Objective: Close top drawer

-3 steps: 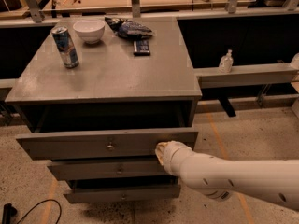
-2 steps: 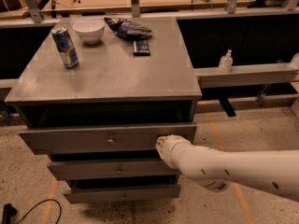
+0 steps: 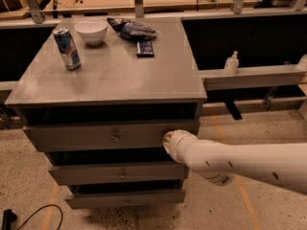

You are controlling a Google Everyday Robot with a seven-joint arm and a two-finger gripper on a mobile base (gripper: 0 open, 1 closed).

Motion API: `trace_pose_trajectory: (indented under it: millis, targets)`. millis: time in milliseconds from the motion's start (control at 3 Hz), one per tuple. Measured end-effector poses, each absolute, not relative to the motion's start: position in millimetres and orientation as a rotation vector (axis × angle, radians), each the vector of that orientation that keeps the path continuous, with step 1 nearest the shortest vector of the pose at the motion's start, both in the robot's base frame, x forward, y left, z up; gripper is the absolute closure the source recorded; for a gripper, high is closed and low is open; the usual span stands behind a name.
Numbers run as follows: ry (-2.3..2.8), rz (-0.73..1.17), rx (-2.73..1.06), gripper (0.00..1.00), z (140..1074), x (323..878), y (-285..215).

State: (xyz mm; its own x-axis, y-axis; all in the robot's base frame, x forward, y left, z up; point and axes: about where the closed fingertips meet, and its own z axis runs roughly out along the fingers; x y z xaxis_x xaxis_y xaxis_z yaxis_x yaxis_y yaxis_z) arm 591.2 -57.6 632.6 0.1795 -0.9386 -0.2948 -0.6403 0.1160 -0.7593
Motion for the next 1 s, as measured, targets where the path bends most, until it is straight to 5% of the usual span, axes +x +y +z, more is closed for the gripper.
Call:
trace_pose_trajectory:
  millis: [333,1000]
  targets:
    - [1.541,-0.441,-1.605,1.0,633,590,-57]
    - [1.683,-0.231,-1.666,1.0,661,494,-79]
